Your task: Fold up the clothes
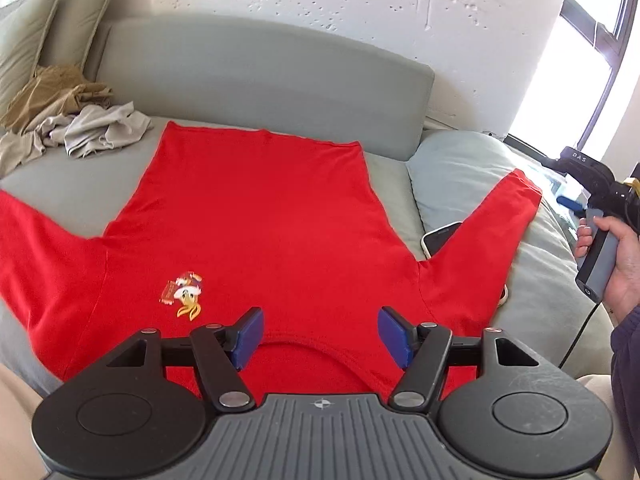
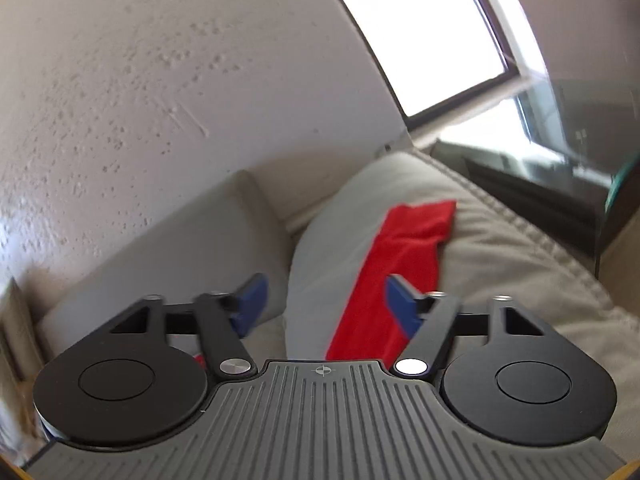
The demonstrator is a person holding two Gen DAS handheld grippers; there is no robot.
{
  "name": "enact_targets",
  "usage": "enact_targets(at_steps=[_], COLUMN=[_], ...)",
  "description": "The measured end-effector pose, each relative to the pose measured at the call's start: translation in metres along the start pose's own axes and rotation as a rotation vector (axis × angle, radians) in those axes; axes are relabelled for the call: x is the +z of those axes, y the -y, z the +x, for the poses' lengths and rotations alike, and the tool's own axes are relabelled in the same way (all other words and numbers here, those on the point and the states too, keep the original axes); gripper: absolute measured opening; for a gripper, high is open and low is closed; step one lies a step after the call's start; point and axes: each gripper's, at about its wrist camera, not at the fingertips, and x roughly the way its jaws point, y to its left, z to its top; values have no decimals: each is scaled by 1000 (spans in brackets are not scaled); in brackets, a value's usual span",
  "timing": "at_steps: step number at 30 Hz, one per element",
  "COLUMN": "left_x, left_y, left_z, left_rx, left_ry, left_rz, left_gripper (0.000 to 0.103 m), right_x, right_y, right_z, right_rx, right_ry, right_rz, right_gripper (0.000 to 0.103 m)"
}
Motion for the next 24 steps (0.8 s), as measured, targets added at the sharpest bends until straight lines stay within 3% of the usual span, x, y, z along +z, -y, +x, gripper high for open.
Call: enact_targets(at_steps=[3, 4, 5, 6, 9, 15, 20, 22, 24], left_x=[-3, -3, -3, -2, 1, 7, 9, 9, 9], left_y=[-2, -2, 0, 1, 8, 26, 35, 37, 37], left_z=[6, 9, 12, 15, 26, 51, 67, 71, 71], left_rx=[3, 5, 6, 8, 16, 23, 33, 36, 40], left_ry=[-23, -31, -38, -42, -56, -101, -134, -145, -148], left_rz=[-1, 1, 4, 9, 27, 80, 89, 82, 79], left_gripper=[63, 63, 63, 63, 63, 63, 63, 63, 63], right_x=[-11, -18, -25, -28, -23, -15, -6, -3, 2], right_y=[59, 74, 88, 98, 113, 117, 114, 109, 104], right_z=[24, 30, 36, 40, 56, 85, 94, 98, 102], right_rx=[-8, -2, 6, 21, 99, 181, 244, 233, 182], right_ry=[-92, -105, -113, -104, -95, -28, -7, -17, -22], right_rz=[267, 324, 375, 409, 507, 530, 507, 455, 390], right_gripper=[57, 45, 20, 13, 12, 14, 40, 38, 22])
